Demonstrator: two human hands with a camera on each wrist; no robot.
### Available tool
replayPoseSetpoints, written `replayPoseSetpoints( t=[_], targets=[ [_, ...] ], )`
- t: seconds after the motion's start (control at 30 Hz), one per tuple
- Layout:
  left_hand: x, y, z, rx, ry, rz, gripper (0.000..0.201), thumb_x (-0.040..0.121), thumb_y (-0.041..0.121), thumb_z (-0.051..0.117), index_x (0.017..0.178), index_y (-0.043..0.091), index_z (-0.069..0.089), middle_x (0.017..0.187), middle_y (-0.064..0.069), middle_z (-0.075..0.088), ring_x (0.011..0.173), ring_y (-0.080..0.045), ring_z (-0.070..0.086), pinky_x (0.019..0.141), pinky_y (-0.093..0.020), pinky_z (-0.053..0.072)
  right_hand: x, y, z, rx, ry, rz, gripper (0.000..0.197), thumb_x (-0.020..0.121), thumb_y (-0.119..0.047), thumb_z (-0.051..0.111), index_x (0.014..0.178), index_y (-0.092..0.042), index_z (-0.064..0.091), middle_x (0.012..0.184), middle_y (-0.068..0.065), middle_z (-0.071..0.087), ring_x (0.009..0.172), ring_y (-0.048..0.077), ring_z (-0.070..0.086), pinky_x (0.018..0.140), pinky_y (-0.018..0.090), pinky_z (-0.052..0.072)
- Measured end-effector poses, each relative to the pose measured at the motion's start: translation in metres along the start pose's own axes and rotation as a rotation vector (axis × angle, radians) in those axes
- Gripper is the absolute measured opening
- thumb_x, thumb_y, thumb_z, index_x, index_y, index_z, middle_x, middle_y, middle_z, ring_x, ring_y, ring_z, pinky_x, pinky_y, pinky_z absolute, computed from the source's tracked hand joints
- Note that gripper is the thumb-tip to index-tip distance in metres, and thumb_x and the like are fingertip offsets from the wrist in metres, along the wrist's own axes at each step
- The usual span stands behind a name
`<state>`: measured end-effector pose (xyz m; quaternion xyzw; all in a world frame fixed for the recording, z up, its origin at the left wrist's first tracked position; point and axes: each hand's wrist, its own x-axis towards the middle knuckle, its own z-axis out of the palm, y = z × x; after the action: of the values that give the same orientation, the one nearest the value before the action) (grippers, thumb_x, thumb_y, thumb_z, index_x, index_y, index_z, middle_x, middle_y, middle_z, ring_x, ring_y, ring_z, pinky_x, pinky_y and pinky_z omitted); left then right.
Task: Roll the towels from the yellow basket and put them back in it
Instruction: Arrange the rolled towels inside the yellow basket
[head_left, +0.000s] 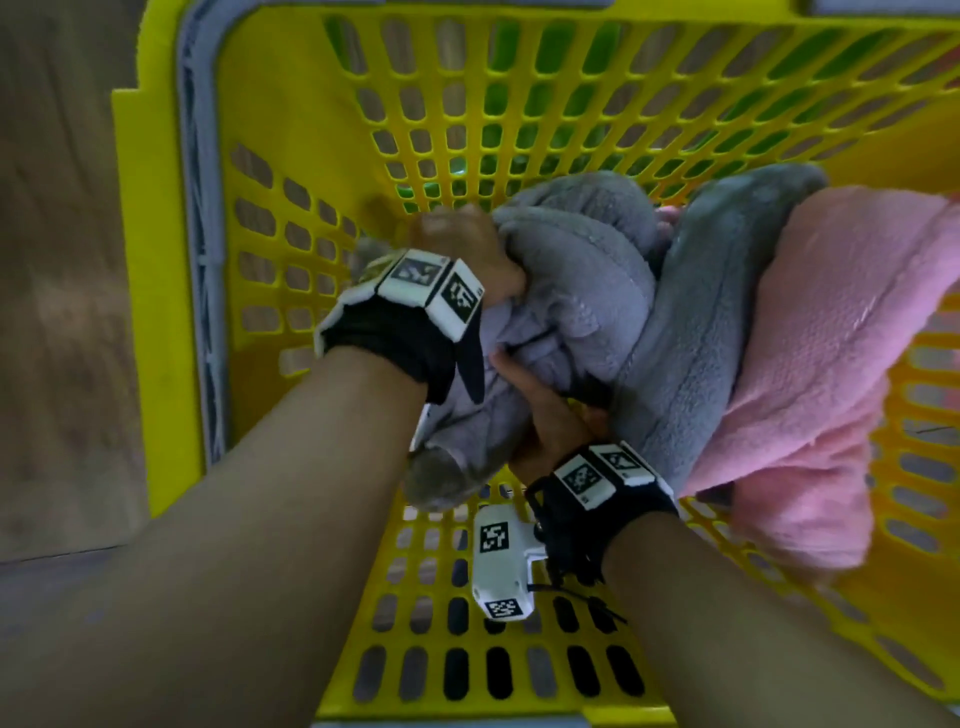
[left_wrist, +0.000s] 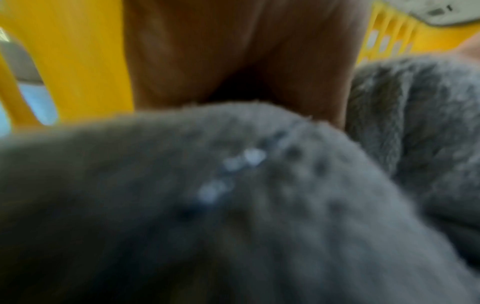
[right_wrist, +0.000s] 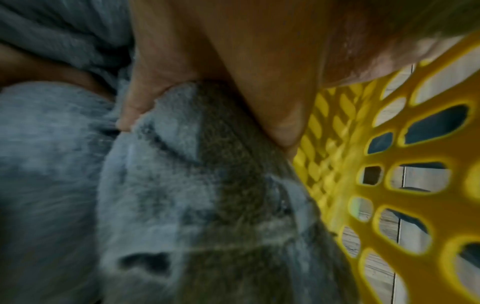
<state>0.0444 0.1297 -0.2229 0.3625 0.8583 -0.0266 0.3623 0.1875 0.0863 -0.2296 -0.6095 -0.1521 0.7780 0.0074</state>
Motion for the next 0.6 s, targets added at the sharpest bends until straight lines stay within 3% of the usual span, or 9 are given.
replayPoseSetpoints(
  t=[0.07,0.1,0.17,0.2,0.27,0.37,0.5,0.53,0.6],
  targets=[
    [-0.019,0.002,-0.018,-0.028,-0.018,-0.031,0.028,0.079,0.038,0.064,0.072,0.015,0.049,0.078,-0.006,0.051,0.077,-0.026,0.052,0.062,-0.027,0.034,-0.007,0.012,0.006,-0.001,0.042,-0.014,0.027,0.087,-0.037,0.06,0.1,-0.015,0.065,0.092,0.006,0.07,0.093,0.027,0.064,0.083,0.029,0.051],
    [-0.03,0.004,-0.026,-0.045,-0.042,-0.057,0.034,0.08,0.04,0.064,0.067,0.017,0.042,0.072,-0.002,0.043,0.07,-0.022,0.046,0.059,-0.027,0.033,-0.014,0.012,0.005,0.109,0.007,0.029,0.037,0.089,-0.037,0.051,0.106,-0.008,0.066,0.098,0.015,0.07,0.095,0.034,0.064,0.091,0.032,0.047],
    [-0.048,0.006,-0.039,-0.062,-0.065,-0.077,0.034,0.084,0.043,0.062,0.072,0.016,0.045,0.077,-0.001,0.042,0.07,-0.02,0.045,0.061,-0.027,0.034,-0.027,0.008,-0.001,0.161,0.028,-0.041,0.054,0.095,-0.034,0.034,0.122,0.004,0.06,0.122,0.026,0.061,0.115,0.035,0.059,0.107,0.033,0.032],
    [-0.056,0.006,-0.043,-0.064,-0.073,-0.078,0.032,0.085,0.045,0.06,0.082,0.014,0.053,0.084,-0.004,0.047,0.078,-0.025,0.05,0.066,-0.028,0.035,-0.037,0.004,0.004,0.026,0.035,-0.034,0.045,0.098,-0.029,0.037,0.118,0.0,0.065,0.12,0.023,0.063,0.111,0.031,0.061,0.106,0.036,0.035],
    [-0.065,0.001,-0.045,-0.119,-0.081,-0.109,0.036,0.085,0.047,0.059,0.106,0.017,0.059,0.099,-0.01,0.058,0.093,-0.032,0.056,0.07,-0.031,0.036,-0.047,-0.009,-0.001,-0.181,-0.078,0.052,0.017,0.094,-0.018,0.054,0.09,-0.013,0.07,0.091,0.01,0.07,0.08,0.021,0.068,0.084,0.036,0.05],
    [-0.078,-0.007,-0.046,-0.287,-0.102,-0.223,0.032,0.08,0.048,0.062,0.096,0.021,0.054,0.096,-0.008,0.055,0.077,-0.027,0.047,0.068,-0.032,0.034,-0.056,-0.023,-0.02,-0.222,-0.147,-0.087,0.021,0.089,-0.003,0.062,0.08,-0.022,0.06,0.069,-0.005,0.07,0.062,0.007,0.067,0.065,0.027,0.056],
    [-0.086,-0.022,-0.03,-0.514,-0.142,-0.368,0.066,0.064,0.062,0.064,0.111,0.016,0.063,0.114,-0.009,0.063,0.097,-0.03,0.057,0.079,-0.036,0.045,-0.063,-0.031,-0.021,-0.419,-0.064,-0.287,0.024,0.085,-0.001,0.067,0.091,-0.023,0.062,0.111,0.013,0.068,0.103,0.022,0.065,0.098,0.039,0.05],
    [-0.089,-0.024,-0.023,-0.581,-0.117,-0.389,0.073,0.056,0.063,0.063,0.114,0.019,0.065,0.118,-0.01,0.064,0.103,-0.032,0.059,0.086,-0.039,0.048,-0.06,-0.033,-0.025,-0.456,-0.024,-0.317,0.023,0.081,-0.006,0.073,0.095,-0.02,0.064,0.115,0.011,0.067,0.105,0.02,0.064,0.098,0.036,0.05],
    [-0.093,-0.025,-0.013,-0.779,-0.059,-0.449,0.07,0.047,0.059,0.066,0.104,0.018,0.07,0.114,-0.01,0.067,0.103,-0.031,0.061,0.091,-0.042,0.049,-0.052,-0.038,-0.029,-0.613,0.05,-0.46,0.054,0.065,-0.03,0.082,0.114,-0.016,0.062,0.121,0.004,0.064,0.108,0.015,0.062,0.097,0.032,0.05]
  ],
)
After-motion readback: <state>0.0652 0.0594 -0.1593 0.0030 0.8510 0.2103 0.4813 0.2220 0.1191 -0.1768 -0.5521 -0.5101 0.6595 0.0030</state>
